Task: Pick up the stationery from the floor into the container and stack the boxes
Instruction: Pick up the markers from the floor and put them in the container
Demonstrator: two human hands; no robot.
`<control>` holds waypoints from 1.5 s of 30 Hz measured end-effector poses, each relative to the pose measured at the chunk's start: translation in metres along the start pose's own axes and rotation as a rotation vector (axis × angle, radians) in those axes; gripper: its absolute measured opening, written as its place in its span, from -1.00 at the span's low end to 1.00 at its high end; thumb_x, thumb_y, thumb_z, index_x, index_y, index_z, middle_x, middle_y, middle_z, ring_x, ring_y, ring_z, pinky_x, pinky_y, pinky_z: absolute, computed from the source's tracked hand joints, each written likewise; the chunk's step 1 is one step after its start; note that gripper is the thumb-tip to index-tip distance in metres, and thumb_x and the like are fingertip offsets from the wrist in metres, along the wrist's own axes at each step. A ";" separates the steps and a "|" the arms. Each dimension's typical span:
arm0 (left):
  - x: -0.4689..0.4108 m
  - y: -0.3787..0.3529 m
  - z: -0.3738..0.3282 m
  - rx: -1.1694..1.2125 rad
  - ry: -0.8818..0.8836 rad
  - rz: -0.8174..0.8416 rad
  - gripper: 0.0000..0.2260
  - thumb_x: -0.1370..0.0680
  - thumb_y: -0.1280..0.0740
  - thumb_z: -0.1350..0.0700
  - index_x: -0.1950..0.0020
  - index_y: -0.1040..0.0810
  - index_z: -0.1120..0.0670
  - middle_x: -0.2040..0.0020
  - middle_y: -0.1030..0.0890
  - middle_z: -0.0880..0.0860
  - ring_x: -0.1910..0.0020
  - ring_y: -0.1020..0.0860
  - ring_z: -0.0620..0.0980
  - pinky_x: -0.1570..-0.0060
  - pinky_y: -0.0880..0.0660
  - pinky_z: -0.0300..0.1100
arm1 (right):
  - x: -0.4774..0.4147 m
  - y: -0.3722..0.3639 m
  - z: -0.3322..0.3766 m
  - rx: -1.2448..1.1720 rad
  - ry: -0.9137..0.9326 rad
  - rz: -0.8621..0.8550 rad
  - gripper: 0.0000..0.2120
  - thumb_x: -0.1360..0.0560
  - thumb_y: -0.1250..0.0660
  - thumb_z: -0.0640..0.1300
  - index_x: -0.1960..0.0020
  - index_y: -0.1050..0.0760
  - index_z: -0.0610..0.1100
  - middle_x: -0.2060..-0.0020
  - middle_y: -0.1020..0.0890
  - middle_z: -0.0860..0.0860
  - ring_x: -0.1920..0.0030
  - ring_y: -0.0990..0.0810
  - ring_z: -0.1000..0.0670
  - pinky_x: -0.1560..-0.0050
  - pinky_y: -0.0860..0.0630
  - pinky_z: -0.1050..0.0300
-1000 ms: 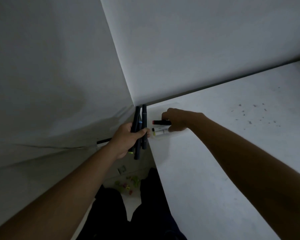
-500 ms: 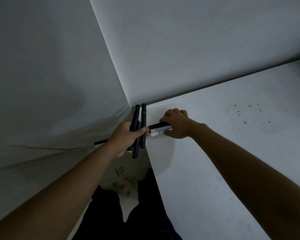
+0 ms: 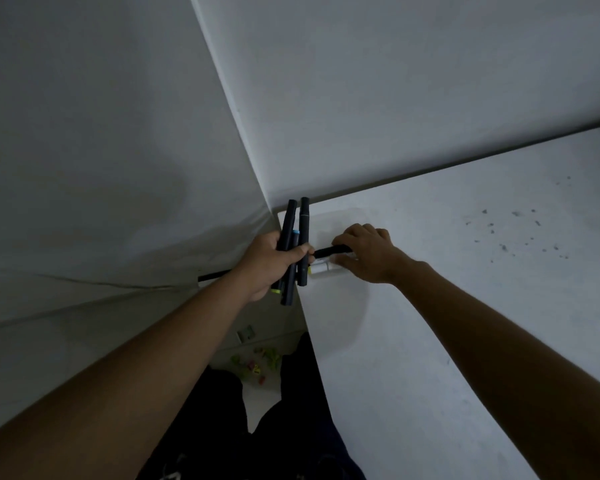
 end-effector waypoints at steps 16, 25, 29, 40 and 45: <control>-0.009 0.003 0.026 -0.083 0.058 -0.077 -0.87 -0.52 -0.38 0.17 -0.04 -0.56 0.16 0.01 -0.69 0.13 -0.04 -0.65 0.08 -0.16 -0.53 0.14 | -0.002 -0.008 0.021 -0.052 -0.066 -0.071 -0.61 -0.45 -0.28 0.23 -0.26 -0.44 0.20 -0.21 -0.49 0.08 -0.24 -0.37 -0.07 -0.22 -0.17 -0.12; -0.012 -0.004 0.028 -0.096 0.059 -0.057 -0.88 -0.51 -0.39 0.13 -0.03 -0.53 0.09 0.04 -0.69 0.09 0.02 -0.65 0.01 -0.12 -0.55 0.04 | -0.014 -0.005 0.020 0.003 -0.068 0.069 -0.55 -0.32 -0.39 0.27 -0.17 -0.44 0.21 -0.17 -0.45 0.03 -0.22 -0.33 -0.09 -0.22 -0.17 -0.15; -0.013 -0.002 0.026 -0.090 0.049 -0.064 -0.81 -0.52 -0.38 0.15 -0.10 -0.53 0.16 -0.04 -0.67 0.15 -0.03 -0.64 0.05 -0.13 -0.55 0.06 | -0.014 -0.006 0.016 -0.086 -0.135 0.023 -0.68 -0.46 -0.20 0.29 -0.13 -0.49 0.20 -0.15 -0.50 0.06 -0.21 -0.37 -0.07 -0.24 -0.16 -0.17; -0.018 0.002 0.027 -0.049 0.021 -0.091 -0.80 -0.54 -0.37 0.15 -0.11 -0.56 0.22 -0.04 -0.67 0.14 -0.06 -0.63 0.08 -0.17 -0.53 0.10 | -0.008 0.005 0.009 -0.274 -0.136 -0.112 -0.75 -0.52 -0.29 0.06 -0.14 -0.53 0.00 -0.10 -0.57 0.02 -0.14 -0.50 -0.02 -0.29 -0.31 -0.05; -0.020 -0.012 0.010 0.176 -0.009 -0.102 -0.89 -0.58 -0.29 0.18 -0.04 -0.58 0.16 -0.02 -0.67 0.07 -0.08 -0.62 0.01 -0.19 -0.51 -0.04 | 0.009 0.031 0.021 -0.906 -0.192 -0.089 -0.74 -0.56 -0.27 0.03 -0.13 -0.55 -0.10 -0.02 -0.65 0.02 -0.02 -0.65 0.04 -0.15 -0.53 0.08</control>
Point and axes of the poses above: each hand's wrist, its own x-axis away from the middle knuckle, its own y-axis out of the back of the hand, z = x × y, the point moved 2 cm from there along -x, towards the middle knuckle
